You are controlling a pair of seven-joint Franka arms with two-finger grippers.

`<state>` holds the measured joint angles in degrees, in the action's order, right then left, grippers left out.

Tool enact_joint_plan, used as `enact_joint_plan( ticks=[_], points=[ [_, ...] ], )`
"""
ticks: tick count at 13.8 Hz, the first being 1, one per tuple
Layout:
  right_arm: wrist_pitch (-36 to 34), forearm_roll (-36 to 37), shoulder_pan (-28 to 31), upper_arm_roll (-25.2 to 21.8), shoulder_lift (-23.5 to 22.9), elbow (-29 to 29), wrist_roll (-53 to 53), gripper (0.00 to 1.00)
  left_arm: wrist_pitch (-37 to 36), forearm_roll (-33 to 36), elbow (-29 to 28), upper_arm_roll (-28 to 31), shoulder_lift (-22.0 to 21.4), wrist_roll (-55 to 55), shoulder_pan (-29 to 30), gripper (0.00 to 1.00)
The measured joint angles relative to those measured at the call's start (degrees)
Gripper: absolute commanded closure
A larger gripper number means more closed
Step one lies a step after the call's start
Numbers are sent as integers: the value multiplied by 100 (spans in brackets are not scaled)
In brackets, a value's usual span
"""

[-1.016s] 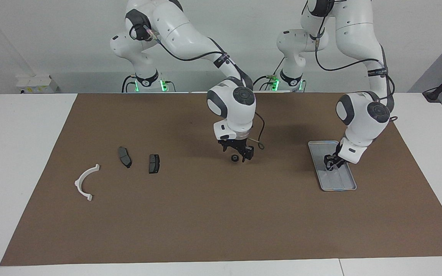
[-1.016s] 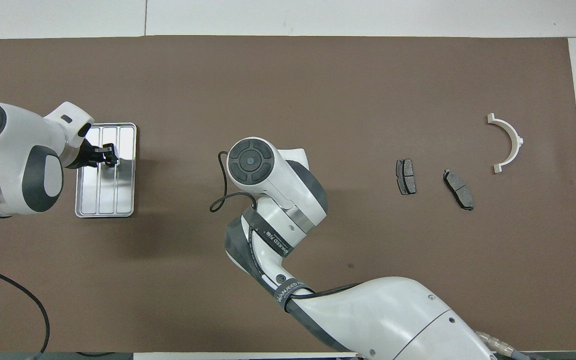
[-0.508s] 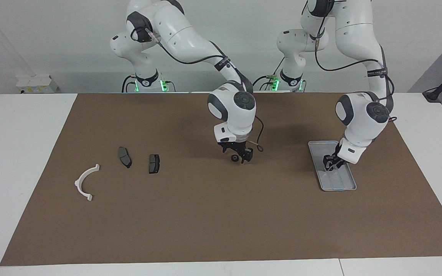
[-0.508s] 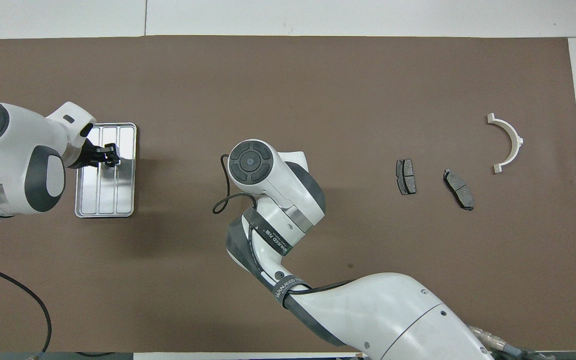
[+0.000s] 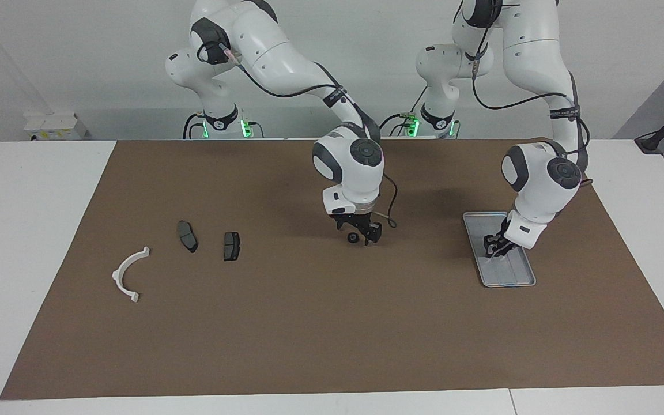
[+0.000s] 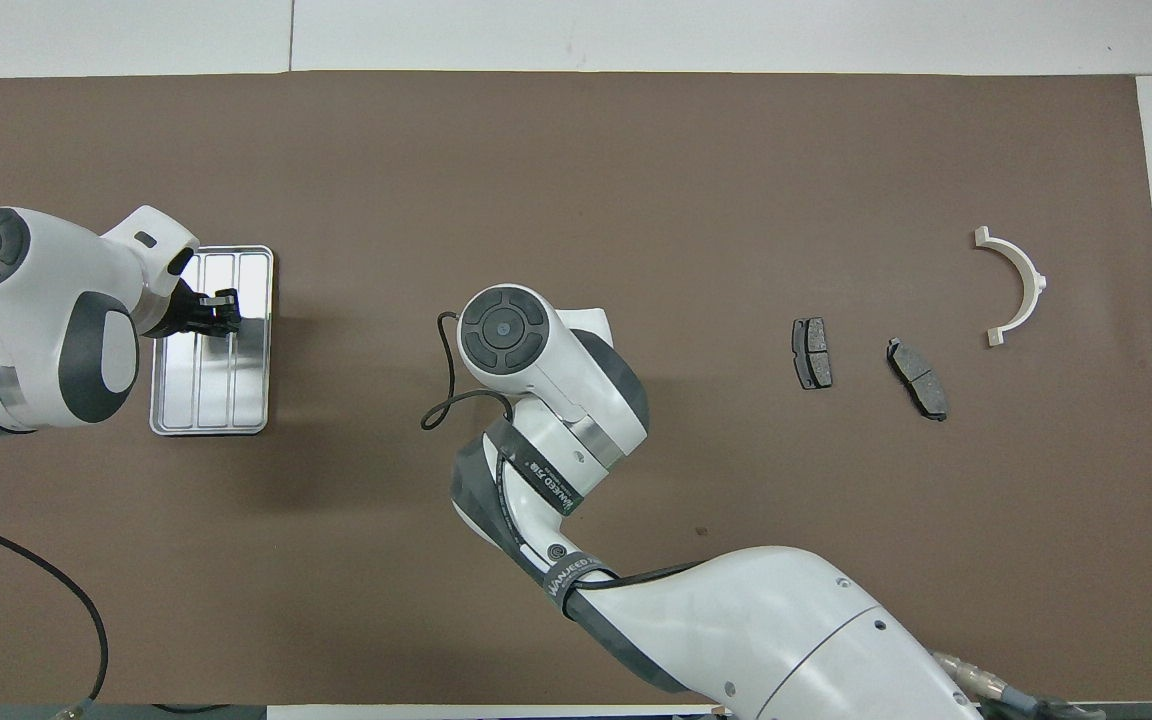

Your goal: Place bearing gear from tray to pile

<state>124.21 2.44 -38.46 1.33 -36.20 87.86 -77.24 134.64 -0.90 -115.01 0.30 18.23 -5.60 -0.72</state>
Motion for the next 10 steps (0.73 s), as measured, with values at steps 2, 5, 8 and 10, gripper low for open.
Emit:
enact_joint_plan(
  ticks=[2,5,8,10],
  points=[
    [71,-3,-29,5,-3,75,-2,9,-5,-4,3,-2,-4,0,5,100],
    [99,-4,-45,13,1,123,-4,16,-396,-4,181,6,-4,0,21,100],
    [99,-4,-45,13,23,122,-4,29,-1204,-5,724,5,-50,-154,21,100],
    [100,-4,-43,12,32,120,-4,32,-1425,-5,855,-1,-174,-343,19,100]
  ],
)
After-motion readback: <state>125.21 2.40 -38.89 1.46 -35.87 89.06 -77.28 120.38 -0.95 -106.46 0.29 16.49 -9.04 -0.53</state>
